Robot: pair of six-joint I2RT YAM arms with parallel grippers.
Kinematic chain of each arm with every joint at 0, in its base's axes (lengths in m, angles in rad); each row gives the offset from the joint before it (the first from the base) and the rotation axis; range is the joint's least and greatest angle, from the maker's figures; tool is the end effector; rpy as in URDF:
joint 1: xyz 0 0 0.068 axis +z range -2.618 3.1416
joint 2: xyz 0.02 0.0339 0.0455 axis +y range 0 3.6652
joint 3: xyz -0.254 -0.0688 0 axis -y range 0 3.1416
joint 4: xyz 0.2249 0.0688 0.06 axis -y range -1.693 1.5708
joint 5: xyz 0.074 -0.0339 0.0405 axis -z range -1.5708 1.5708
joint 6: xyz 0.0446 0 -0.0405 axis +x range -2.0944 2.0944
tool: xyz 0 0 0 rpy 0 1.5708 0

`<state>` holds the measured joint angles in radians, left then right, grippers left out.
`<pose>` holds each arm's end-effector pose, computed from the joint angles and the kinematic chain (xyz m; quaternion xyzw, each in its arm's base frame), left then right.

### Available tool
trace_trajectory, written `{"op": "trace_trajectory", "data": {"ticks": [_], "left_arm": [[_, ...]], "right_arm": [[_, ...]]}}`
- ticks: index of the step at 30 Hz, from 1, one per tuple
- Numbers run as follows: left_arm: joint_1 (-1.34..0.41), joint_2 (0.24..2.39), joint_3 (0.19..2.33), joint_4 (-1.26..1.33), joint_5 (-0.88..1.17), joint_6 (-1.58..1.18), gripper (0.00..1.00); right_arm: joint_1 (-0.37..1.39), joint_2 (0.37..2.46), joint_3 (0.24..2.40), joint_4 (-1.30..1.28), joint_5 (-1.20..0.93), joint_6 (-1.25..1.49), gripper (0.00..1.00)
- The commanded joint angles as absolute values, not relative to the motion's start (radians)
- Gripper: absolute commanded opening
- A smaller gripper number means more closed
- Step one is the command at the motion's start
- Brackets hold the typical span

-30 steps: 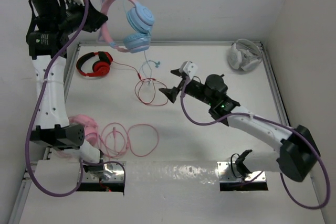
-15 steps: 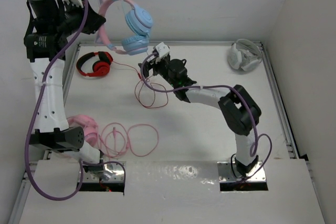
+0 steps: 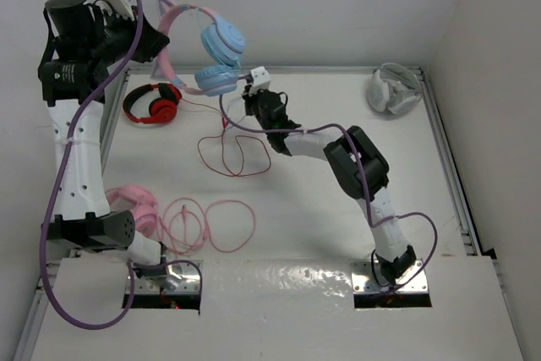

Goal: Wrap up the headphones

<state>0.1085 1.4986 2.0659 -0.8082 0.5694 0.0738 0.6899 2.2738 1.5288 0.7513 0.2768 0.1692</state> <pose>0.2685 0.0051 0.5117 0.1602 0.7582 -0.1662 0.6098 0.3989 0.3134 0.1996 -0.0852 0.6998 0.2042 0.6792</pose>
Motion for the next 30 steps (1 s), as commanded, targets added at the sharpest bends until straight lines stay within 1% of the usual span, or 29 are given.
{"op": "trace_trajectory", "data": {"ticks": [1, 3, 4, 6, 7, 10, 14, 18, 23, 28, 30], "left_arm": [[0.149, 1.447, 1.991, -0.714, 0.574, 0.037, 0.00], [0.170, 1.442, 1.925, -0.686, 0.558, 0.037, 0.00], [0.172, 1.439, 1.911, -0.666, 0.531, 0.040, 0.00], [0.172, 1.437, 1.881, -0.646, 0.520, 0.044, 0.00], [0.172, 1.439, 1.875, -0.635, 0.526, 0.043, 0.00], [0.172, 1.445, 1.852, -0.615, 0.554, 0.029, 0.00], [0.169, 1.460, 1.842, -0.595, 0.587, 0.009, 0.00], [0.169, 1.465, 1.852, -0.589, 0.588, 0.009, 0.00], [0.167, 1.448, 1.835, -0.592, 0.566, 0.021, 0.00], [0.155, 1.448, 1.767, -0.557, 0.554, 0.017, 0.00], [0.135, 1.456, 1.746, -0.542, 0.558, 0.011, 0.00]], "right_arm": [[0.629, 2.125, 1.523, 0.816, 0.366, 0.123, 0.00], [0.615, 2.027, 1.583, 0.760, 0.385, 0.045, 0.00], [0.620, 1.931, 1.639, 0.735, 0.382, -0.054, 0.00], [0.632, 1.834, 1.669, 0.686, 0.312, -0.118, 0.00], [0.640, 1.748, 1.669, 0.678, 0.289, -0.171, 0.00], [0.641, 1.611, 1.587, 0.618, 0.256, -0.196, 0.00], [0.634, 1.513, 1.431, 0.597, 0.261, -0.255, 0.00], [0.623, 1.506, 1.419, 0.557, 0.279, -0.247, 0.00], [0.586, 1.542, 1.506, 0.463, 0.259, -0.225, 0.00], [0.569, 1.555, 1.453, 0.430, 0.270, -0.250, 0.00], [0.549, 1.557, 1.422, 0.371, 0.259, -0.232, 0.00]]}}
